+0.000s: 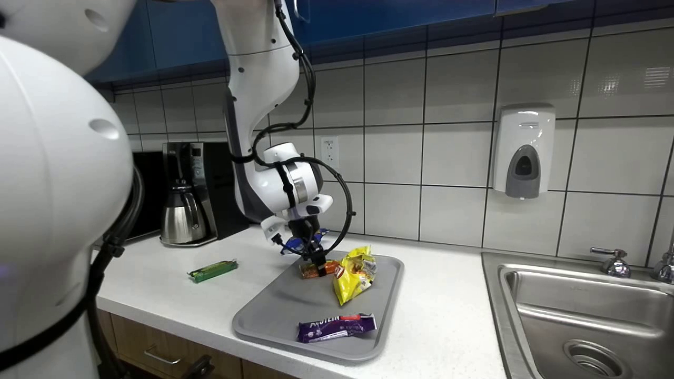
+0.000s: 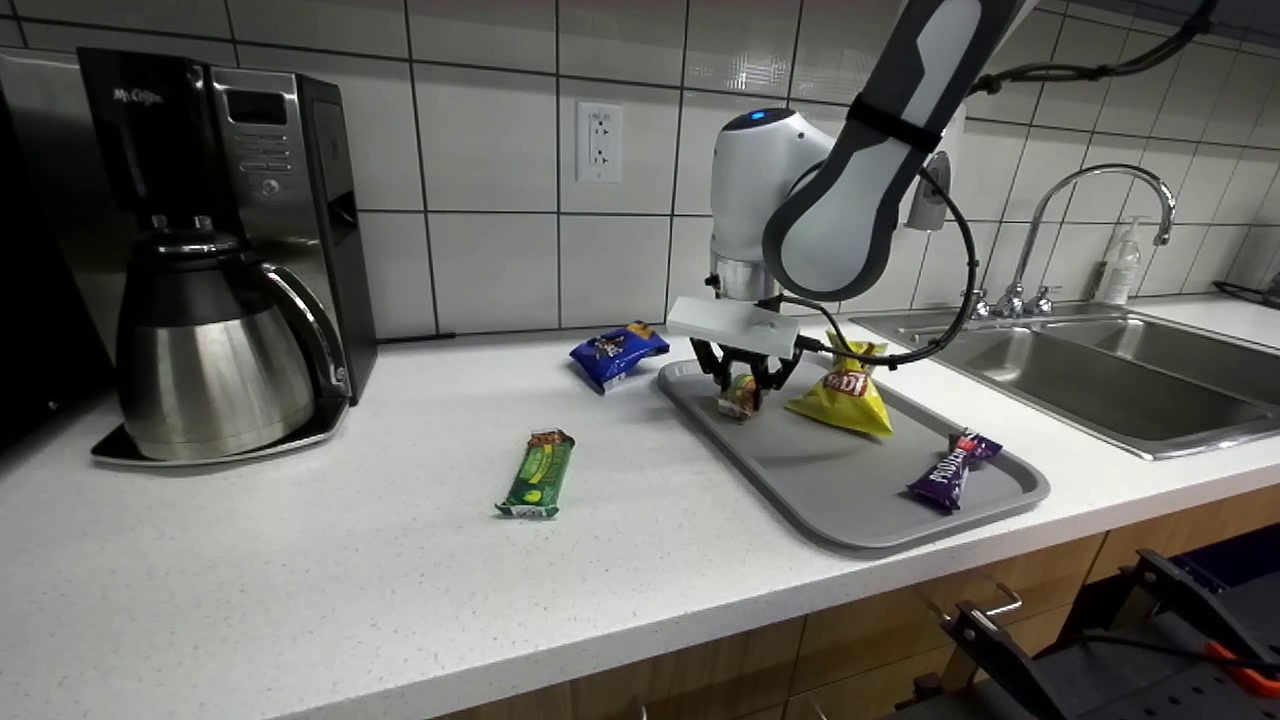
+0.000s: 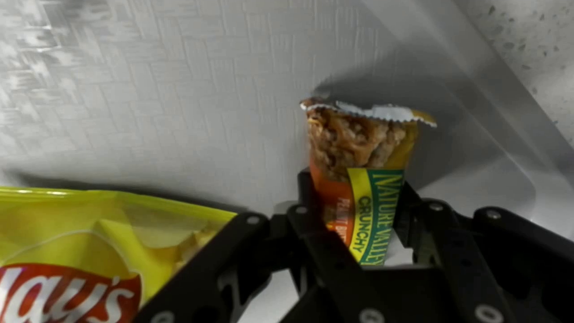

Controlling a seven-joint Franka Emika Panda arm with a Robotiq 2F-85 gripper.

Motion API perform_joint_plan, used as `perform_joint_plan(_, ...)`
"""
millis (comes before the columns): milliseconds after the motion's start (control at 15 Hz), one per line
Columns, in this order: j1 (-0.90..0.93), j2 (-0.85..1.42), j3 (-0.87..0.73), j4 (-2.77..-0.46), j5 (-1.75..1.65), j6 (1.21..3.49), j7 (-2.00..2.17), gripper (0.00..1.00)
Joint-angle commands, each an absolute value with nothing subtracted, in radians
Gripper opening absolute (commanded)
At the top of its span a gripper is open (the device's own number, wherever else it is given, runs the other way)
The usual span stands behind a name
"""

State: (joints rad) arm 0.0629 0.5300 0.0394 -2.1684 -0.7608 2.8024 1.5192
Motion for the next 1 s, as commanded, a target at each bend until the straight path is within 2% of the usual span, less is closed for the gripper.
perform_joint_plan(0, 0.061, 0.512, 0.039, -2.174, -0.767, 2.795, 1.506, 0.17)
perform_joint_plan(933, 0.116, 0.383, 0.043, -2.259, -0.775, 2.784, 1.532, 0.17)
